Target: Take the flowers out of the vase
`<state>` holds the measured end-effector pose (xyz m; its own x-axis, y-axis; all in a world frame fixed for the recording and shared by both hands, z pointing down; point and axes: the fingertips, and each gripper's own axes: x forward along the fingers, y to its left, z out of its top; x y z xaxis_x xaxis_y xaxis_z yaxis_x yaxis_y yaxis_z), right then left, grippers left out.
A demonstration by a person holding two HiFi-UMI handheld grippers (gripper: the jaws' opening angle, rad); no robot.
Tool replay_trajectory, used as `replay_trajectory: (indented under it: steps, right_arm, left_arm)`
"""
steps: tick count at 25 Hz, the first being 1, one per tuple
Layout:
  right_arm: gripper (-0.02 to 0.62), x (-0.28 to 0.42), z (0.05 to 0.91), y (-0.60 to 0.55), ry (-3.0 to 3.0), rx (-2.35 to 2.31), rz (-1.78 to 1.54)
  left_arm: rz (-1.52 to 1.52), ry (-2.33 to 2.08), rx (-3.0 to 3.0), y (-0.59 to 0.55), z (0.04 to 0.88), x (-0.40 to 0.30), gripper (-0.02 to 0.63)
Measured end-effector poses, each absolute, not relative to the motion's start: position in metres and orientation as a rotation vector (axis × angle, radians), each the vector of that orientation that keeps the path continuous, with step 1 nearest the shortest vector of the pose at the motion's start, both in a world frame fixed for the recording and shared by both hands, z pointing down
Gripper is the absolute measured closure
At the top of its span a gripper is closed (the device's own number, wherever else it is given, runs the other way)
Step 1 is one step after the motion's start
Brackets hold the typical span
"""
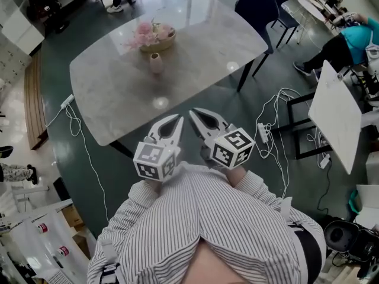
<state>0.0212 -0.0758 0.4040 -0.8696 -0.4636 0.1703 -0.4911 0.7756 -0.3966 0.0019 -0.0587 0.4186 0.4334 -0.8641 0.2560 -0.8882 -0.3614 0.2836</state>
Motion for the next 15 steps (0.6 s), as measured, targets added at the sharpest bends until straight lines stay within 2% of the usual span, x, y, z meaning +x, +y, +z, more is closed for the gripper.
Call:
replay_trajectory:
  steps: [15]
  right_arm:
    - [0.58,0.029,0.431,-0.099,-2.836,0.778,0.781]
  left_arm:
    - [0.155,-1.465,2.229,-0.08,0.447,0.01,0.594]
